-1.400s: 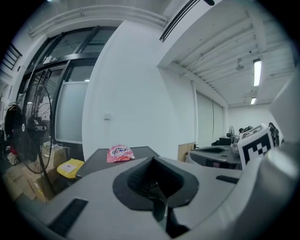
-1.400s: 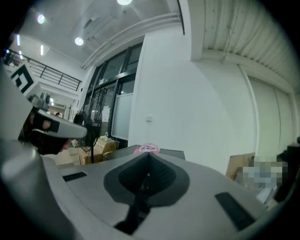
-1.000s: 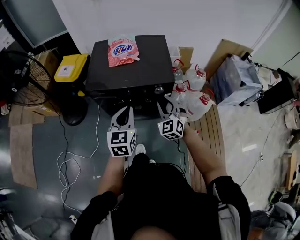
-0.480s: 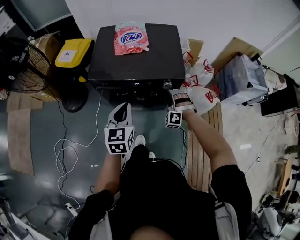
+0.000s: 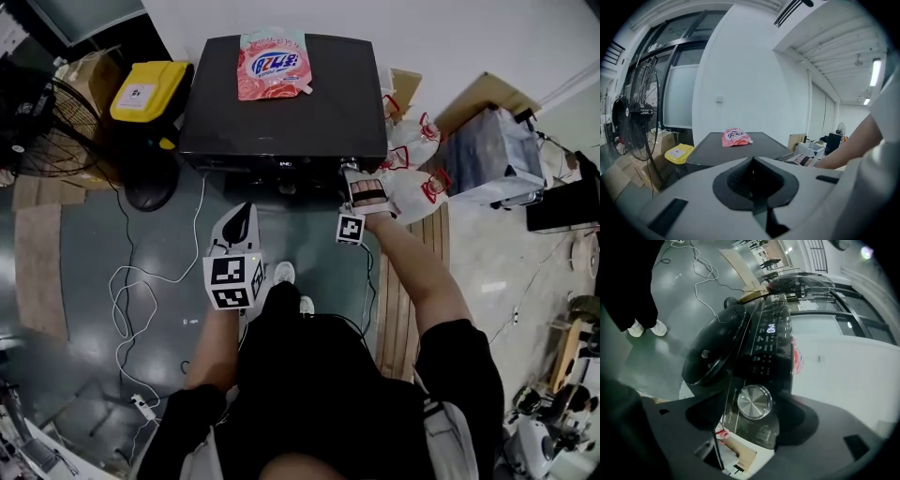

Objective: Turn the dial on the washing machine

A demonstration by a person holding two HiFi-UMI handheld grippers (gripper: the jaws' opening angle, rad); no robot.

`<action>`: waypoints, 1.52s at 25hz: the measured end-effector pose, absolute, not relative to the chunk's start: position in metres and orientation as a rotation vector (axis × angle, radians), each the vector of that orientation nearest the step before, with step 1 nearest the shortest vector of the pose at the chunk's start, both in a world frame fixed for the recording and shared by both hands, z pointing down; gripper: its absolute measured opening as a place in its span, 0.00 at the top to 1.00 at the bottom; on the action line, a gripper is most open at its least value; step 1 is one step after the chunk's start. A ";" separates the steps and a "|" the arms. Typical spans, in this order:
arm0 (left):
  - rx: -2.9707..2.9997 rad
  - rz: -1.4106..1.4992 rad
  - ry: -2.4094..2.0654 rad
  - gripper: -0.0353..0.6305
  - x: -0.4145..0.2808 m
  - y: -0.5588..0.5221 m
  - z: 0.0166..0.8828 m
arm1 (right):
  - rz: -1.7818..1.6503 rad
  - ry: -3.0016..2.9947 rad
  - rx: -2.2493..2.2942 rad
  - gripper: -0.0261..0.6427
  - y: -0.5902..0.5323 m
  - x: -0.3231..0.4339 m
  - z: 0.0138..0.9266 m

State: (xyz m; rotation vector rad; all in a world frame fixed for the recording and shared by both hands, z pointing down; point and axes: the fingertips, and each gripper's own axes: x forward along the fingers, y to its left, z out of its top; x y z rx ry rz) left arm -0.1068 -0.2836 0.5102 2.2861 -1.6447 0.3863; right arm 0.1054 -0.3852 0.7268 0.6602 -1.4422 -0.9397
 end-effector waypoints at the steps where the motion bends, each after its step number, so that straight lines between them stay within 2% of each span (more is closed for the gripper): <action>1: 2.281 0.392 -1.644 0.93 -0.109 -0.285 0.513 | -0.923 -1.439 0.666 0.47 -0.388 0.107 0.733; 8: 2.269 0.422 -1.639 0.93 -0.116 -0.289 0.520 | -0.895 -1.421 0.718 0.45 -0.401 0.106 0.750; 12: 2.271 0.427 -1.644 0.93 -0.119 -0.293 0.517 | -1.022 -1.247 0.686 0.51 -0.408 0.119 0.744; 13: 2.271 0.428 -1.645 0.93 -0.120 -0.294 0.517 | -1.078 -1.176 0.682 0.57 -0.412 0.124 0.737; 15: 2.271 0.427 -1.649 0.93 -0.121 -0.294 0.516 | -1.104 -1.155 0.697 0.57 -0.414 0.125 0.733; 38: 2.285 0.481 -1.671 0.93 -0.119 -0.280 0.509 | -0.771 -1.456 1.096 0.58 -0.422 0.123 0.728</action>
